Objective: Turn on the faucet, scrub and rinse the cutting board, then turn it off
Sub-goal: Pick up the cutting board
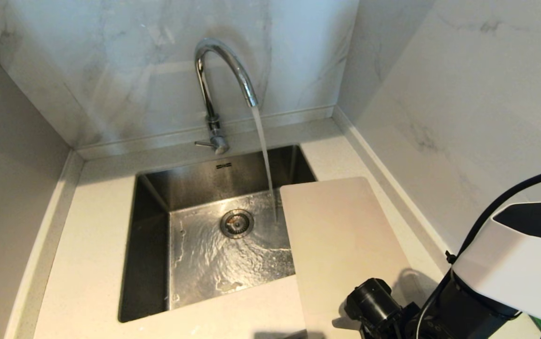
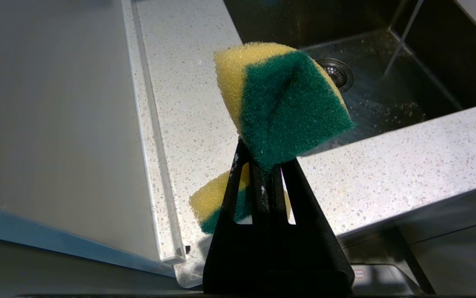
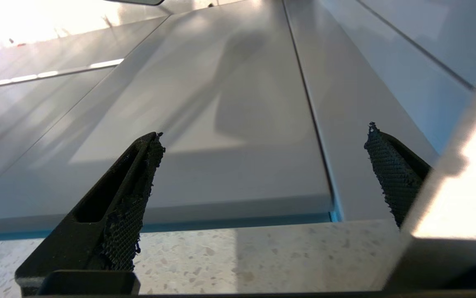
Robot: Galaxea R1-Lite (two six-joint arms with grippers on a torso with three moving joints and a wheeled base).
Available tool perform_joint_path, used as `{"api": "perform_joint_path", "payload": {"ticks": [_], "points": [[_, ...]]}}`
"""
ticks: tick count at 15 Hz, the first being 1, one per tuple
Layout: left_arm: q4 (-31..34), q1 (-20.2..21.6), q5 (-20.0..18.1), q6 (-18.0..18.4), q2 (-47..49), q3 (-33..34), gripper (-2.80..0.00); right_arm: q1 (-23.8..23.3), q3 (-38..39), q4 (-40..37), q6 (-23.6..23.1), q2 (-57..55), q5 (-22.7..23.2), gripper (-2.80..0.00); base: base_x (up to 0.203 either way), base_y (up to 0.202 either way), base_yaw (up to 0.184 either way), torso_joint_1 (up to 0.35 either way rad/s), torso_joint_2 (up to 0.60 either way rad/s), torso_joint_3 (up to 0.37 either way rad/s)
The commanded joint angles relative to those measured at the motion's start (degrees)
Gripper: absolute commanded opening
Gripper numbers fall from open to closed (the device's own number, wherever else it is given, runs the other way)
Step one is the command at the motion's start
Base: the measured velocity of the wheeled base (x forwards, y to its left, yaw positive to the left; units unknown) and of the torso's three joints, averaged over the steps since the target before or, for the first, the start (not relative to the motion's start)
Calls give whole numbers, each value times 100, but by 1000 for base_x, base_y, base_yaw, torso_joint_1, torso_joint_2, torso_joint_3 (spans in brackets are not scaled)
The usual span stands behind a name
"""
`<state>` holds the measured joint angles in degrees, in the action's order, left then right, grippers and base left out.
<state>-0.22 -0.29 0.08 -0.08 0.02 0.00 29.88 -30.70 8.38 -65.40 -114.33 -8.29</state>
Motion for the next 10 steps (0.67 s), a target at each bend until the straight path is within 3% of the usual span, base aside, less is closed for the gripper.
{"api": "perform_joint_path", "payload": {"ticks": [1, 10], "points": [[-4, -1, 1, -1, -20, 0, -280, 35, 11, -12, -130, -46, -6, 0, 0, 0, 0, 0, 0, 0], [-4, 3, 1, 6, -12, 1, -280, 53, 29, 14, -219, -178, -41, 0, 0, 0, 0, 0, 0, 0]]}}
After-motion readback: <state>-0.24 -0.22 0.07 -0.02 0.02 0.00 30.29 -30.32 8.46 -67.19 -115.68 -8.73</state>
